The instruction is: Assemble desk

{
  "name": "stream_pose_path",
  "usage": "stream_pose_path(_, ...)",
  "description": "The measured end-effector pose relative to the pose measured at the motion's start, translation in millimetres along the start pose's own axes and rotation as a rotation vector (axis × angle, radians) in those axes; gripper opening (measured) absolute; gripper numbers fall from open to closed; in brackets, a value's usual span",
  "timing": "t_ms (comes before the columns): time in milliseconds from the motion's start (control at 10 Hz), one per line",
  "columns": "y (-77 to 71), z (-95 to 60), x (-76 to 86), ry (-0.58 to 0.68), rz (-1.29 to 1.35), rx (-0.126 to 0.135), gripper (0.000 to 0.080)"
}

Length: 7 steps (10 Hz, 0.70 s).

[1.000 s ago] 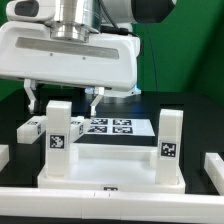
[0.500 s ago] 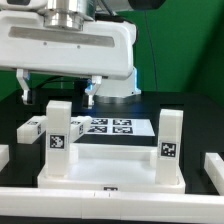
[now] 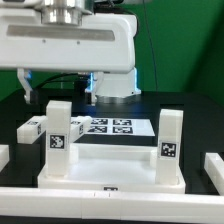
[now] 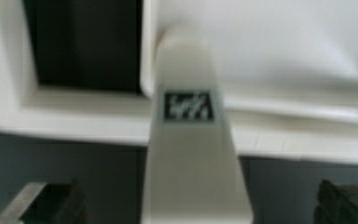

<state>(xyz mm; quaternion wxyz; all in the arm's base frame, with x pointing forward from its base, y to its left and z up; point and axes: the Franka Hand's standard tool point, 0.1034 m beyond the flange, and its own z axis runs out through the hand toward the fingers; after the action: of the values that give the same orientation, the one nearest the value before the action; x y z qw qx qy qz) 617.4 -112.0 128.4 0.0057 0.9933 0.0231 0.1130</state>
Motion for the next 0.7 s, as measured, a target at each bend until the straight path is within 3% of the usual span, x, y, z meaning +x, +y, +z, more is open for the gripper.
stream_pose_path(400, 2.8, 7.7, 5.4, -0.264, -0.024, 0.028, 0.0649)
stream_pose_path(500, 3.9, 9.8, 13.3, -0.256, -0.028, 0.023, 0.0649)
stream_pose_path(700, 3.6, 9.9, 14.0, -0.255, -0.035, 0.023, 0.0649)
